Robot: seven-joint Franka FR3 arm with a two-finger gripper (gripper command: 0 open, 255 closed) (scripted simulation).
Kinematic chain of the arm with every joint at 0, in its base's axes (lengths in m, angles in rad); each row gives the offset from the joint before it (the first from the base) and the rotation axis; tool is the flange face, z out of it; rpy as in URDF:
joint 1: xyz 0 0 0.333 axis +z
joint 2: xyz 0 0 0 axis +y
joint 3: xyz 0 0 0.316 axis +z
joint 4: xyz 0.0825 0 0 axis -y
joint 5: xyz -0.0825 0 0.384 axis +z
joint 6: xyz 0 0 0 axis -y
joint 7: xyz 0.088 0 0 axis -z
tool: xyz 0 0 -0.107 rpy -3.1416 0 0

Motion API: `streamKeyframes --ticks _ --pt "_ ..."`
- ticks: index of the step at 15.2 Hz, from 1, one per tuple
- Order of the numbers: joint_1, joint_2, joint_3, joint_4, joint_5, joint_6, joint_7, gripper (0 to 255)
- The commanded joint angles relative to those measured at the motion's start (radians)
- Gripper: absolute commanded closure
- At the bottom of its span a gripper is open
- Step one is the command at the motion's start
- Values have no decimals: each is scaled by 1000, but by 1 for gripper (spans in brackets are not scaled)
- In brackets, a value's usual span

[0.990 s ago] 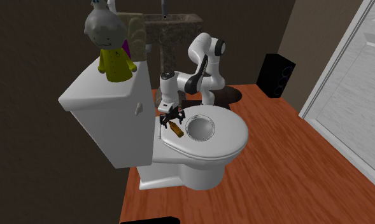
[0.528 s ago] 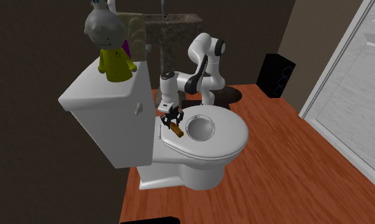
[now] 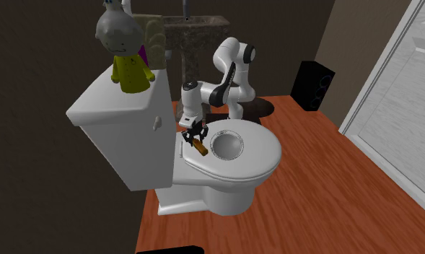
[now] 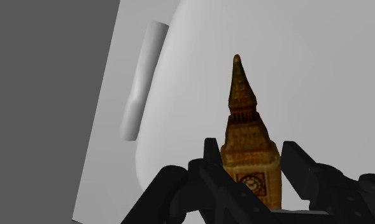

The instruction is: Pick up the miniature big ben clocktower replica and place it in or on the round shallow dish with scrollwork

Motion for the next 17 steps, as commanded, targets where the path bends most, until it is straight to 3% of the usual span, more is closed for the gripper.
streamKeyframes --ticks 1,17 --pt "1 -4 1 9 -3 -13 2 255" --pt "5 -40 6 190 -22 -224 18 255"
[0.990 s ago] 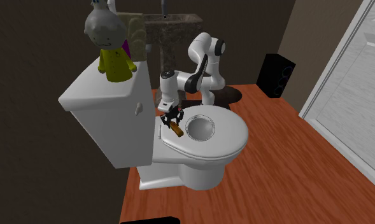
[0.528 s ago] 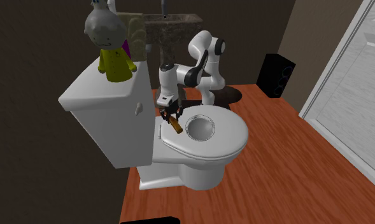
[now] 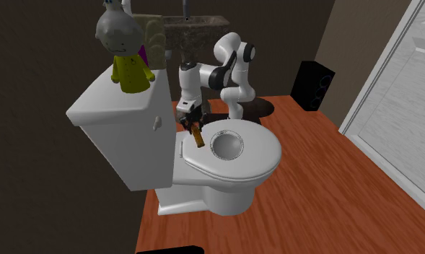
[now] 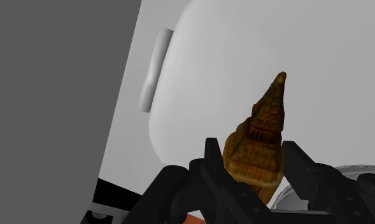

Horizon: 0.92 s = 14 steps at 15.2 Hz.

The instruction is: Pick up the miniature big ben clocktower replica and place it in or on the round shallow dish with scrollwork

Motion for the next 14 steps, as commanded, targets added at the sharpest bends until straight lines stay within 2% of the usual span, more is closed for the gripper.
streamKeyframes --ticks 1,8,14 --pt "1 0 1 26 0 -27 1 255" --pt "1 5 1 119 3 -115 0 255" --pt "70 -87 93 32 -31 -110 168 255"
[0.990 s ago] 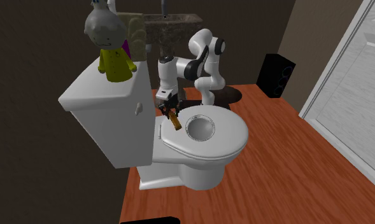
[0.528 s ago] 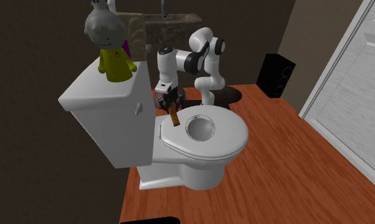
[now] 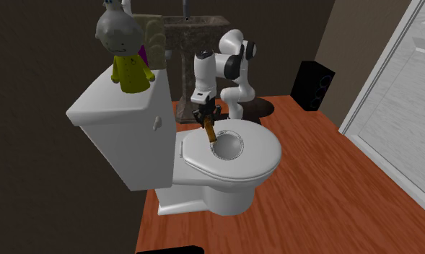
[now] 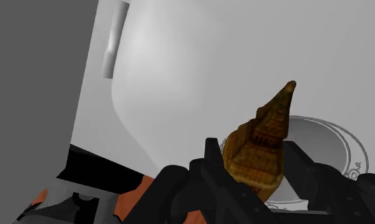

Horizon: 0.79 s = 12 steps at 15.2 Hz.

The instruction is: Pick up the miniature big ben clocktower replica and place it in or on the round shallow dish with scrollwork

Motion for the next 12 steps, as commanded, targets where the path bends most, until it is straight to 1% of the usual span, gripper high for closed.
streamKeyframes --ticks 1,5,12 --pt "22 -21 32 -15 -4 -4 57 255" --pt "68 -54 100 -47 -5 -6 172 255" --pt "65 -59 98 -146 -8 89 173 255"
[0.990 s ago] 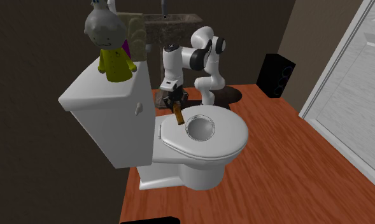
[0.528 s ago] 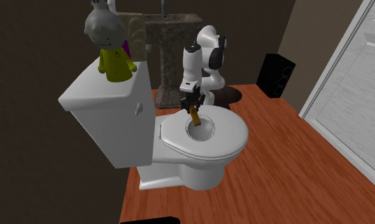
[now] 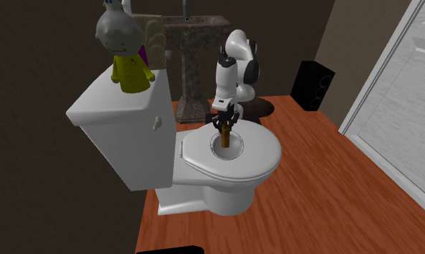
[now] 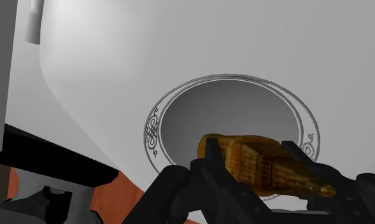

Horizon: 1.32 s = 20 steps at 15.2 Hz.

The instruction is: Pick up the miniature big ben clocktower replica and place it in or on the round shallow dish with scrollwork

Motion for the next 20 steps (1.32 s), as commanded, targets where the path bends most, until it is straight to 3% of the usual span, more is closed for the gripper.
streamKeyframes --ticks 1,8,16,17,20 --pt "-1 2 -2 -24 0 28 -2 255" --pt "-3 9 -6 -106 1 115 -4 255" --pt "-2 9 -7 -106 1 115 -4 255" --pt "-1 8 -7 -106 0 114 -3 0" --pt "-1 10 -7 -105 1 115 -3 0"
